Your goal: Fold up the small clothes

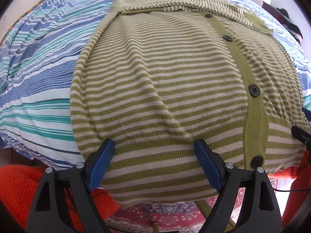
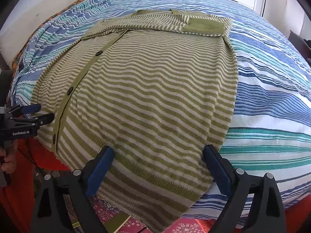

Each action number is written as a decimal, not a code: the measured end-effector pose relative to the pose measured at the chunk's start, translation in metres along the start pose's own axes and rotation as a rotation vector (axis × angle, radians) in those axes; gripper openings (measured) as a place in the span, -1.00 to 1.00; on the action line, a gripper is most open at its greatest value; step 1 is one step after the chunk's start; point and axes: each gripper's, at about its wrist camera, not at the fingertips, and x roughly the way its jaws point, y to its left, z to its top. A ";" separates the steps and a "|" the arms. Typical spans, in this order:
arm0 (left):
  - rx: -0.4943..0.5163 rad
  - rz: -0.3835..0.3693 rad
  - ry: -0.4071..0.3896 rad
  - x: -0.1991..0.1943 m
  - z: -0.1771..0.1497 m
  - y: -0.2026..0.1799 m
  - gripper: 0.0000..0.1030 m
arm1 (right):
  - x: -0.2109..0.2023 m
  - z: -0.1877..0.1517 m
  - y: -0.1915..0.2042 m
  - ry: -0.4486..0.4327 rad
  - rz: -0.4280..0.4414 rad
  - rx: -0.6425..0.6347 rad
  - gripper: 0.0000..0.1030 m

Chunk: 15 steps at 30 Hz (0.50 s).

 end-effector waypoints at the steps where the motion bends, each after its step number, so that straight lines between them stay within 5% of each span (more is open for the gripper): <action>1: 0.001 -0.001 0.001 0.000 0.000 0.000 0.68 | 0.000 0.000 0.000 0.001 0.000 0.000 0.82; 15: 0.001 -0.009 0.021 -0.002 -0.002 0.003 0.71 | -0.002 -0.001 0.004 0.030 -0.018 -0.013 0.83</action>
